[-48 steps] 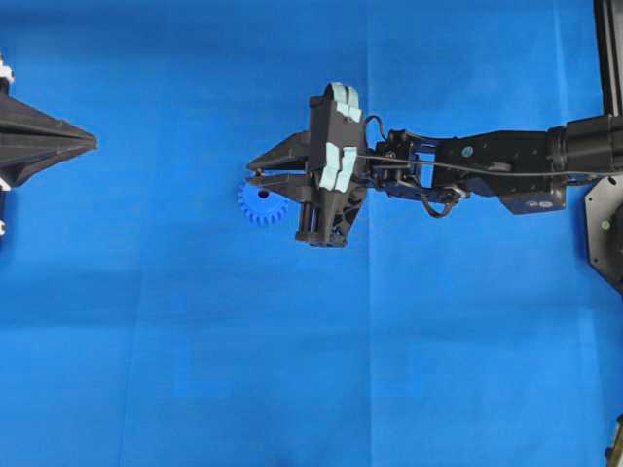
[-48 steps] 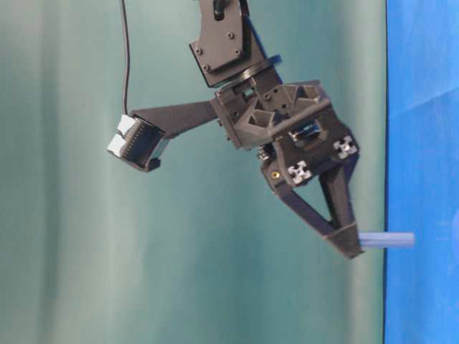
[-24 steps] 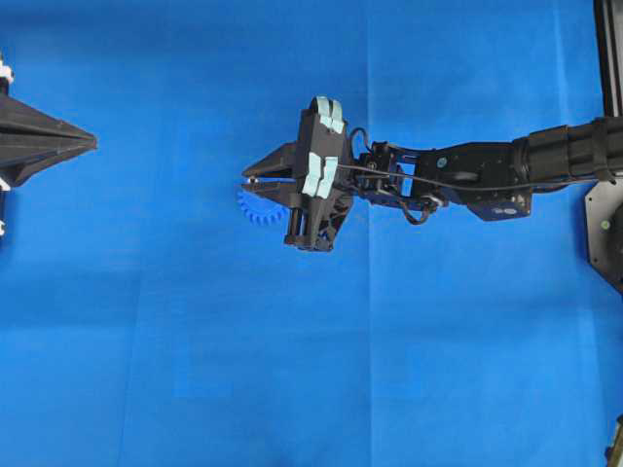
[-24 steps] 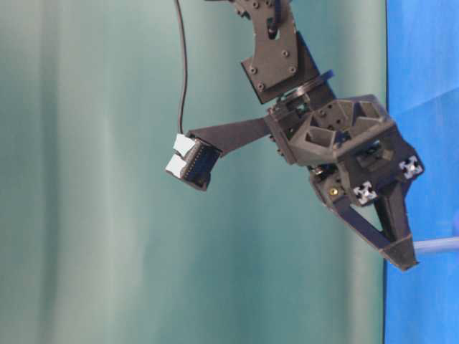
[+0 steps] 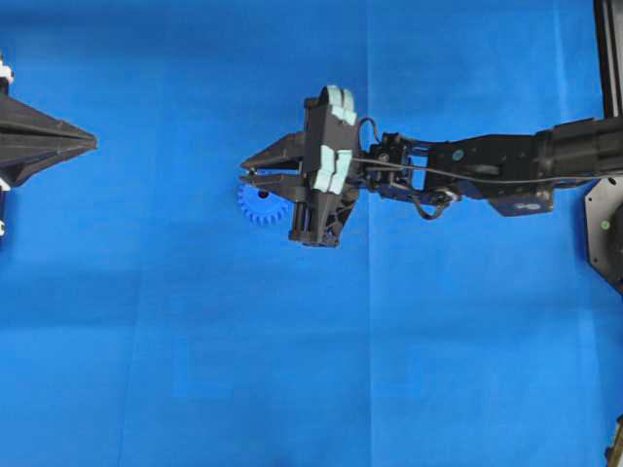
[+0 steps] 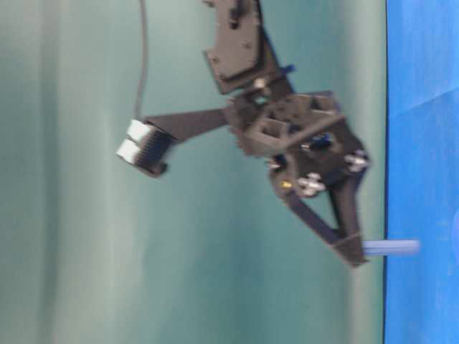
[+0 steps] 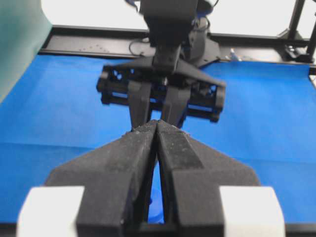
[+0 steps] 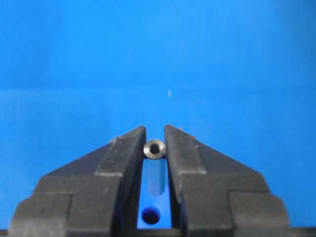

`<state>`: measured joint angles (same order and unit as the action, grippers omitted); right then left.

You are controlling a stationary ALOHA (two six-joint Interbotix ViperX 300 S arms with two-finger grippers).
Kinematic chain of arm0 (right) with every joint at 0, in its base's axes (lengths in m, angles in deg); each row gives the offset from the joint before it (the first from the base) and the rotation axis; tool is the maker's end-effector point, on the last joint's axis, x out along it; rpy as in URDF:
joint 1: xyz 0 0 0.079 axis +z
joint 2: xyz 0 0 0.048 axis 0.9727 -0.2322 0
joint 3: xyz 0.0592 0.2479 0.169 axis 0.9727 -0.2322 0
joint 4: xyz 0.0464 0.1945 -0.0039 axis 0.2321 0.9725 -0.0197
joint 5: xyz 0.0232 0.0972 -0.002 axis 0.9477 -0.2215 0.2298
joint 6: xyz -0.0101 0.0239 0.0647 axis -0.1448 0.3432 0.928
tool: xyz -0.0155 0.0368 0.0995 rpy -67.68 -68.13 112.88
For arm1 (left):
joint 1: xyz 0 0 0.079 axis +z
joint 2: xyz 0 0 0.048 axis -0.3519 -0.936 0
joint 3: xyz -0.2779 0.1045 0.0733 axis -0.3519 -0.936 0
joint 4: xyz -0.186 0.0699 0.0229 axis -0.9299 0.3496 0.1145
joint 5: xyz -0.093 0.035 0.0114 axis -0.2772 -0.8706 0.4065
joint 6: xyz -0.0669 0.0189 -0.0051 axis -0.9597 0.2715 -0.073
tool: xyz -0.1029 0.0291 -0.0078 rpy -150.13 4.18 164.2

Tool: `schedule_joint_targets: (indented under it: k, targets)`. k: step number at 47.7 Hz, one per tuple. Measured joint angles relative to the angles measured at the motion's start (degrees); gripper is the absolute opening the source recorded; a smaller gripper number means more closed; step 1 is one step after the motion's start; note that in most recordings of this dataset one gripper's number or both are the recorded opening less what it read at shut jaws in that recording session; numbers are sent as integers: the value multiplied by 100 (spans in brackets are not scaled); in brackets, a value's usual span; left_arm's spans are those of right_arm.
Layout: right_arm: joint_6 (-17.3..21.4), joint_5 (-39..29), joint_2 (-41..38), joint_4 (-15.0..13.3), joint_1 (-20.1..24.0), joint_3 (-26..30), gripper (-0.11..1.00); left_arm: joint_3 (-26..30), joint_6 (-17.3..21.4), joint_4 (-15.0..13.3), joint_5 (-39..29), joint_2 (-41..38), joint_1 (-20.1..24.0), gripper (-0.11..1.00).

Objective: Insert the shaft placed at a random location into the center hole of the small gear at another random location.

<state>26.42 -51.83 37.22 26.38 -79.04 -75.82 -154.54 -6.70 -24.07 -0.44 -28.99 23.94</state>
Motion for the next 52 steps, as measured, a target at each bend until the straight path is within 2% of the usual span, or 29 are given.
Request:
schedule_joint_targets:
  k: [14, 37, 52]
  targets:
    - [-53, 0, 53, 0, 18, -53, 3, 0, 0, 0, 0, -9, 0, 0]
    - [-26, 202, -633, 387, 53, -53, 3, 0, 0, 0, 0, -9, 0, 0]
    - [-35, 325, -659, 422, 53, -53, 3, 0, 0, 0, 0, 9, 0, 0]
